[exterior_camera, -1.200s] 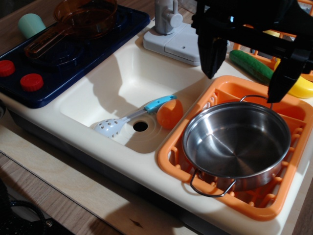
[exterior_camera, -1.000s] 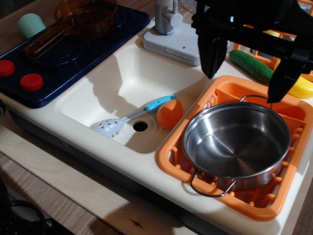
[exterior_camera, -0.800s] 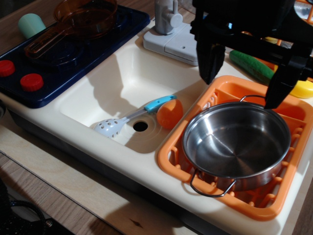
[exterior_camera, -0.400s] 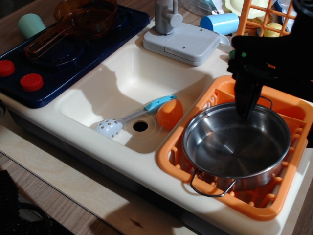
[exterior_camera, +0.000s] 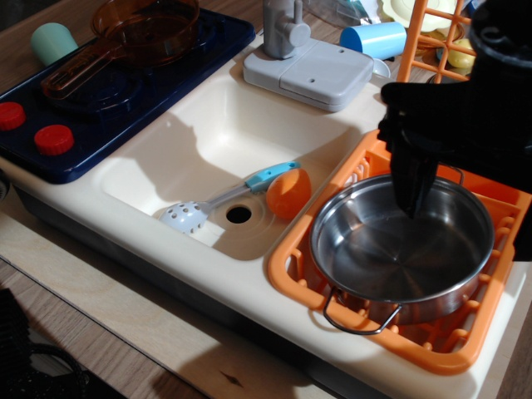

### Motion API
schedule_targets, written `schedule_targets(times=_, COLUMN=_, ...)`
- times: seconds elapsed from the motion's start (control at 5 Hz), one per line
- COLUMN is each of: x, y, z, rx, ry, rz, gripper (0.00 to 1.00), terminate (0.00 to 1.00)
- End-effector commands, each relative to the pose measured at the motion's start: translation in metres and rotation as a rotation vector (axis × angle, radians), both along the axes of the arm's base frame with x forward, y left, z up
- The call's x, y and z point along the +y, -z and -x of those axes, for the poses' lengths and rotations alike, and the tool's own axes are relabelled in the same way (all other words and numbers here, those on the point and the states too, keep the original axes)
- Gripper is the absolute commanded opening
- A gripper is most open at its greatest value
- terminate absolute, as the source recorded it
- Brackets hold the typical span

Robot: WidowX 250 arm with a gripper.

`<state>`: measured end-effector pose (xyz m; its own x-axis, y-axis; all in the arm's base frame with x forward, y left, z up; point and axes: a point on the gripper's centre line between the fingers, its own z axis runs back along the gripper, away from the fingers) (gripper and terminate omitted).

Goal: Put pan from drying rack into sink

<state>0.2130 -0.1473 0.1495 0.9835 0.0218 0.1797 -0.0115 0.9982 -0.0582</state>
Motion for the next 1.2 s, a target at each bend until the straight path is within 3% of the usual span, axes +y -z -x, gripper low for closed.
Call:
schedule_targets(times=0.0, x=-0.005, y=-0.002, z=0.001, rx=-0.014, ry=0.055, rz=0.010, gripper=1.00, terminate=0.00)
schedule_targets(times=0.2, x=-0.009, y=0.007, z=0.002, rx=-0.004, ry=0.077, rz=0.033, gripper=1.00, terminate=0.00)
schedule_targets(times=0.6, x=-0.006, y=0.019, z=0.005, rx=0.007, ry=0.060, rz=0.014, gripper=1.00, terminate=0.00)
schedule_targets(times=0.8, x=-0.005, y=0.022, z=0.005, rx=0.007, ry=0.056, rz=0.007, gripper=0.00, terminate=0.00)
schedule_targets(times=1.0, x=-0.003, y=0.032, z=0.009, rx=-0.031, ry=0.060, rz=0.021, gripper=0.00, terminate=0.00)
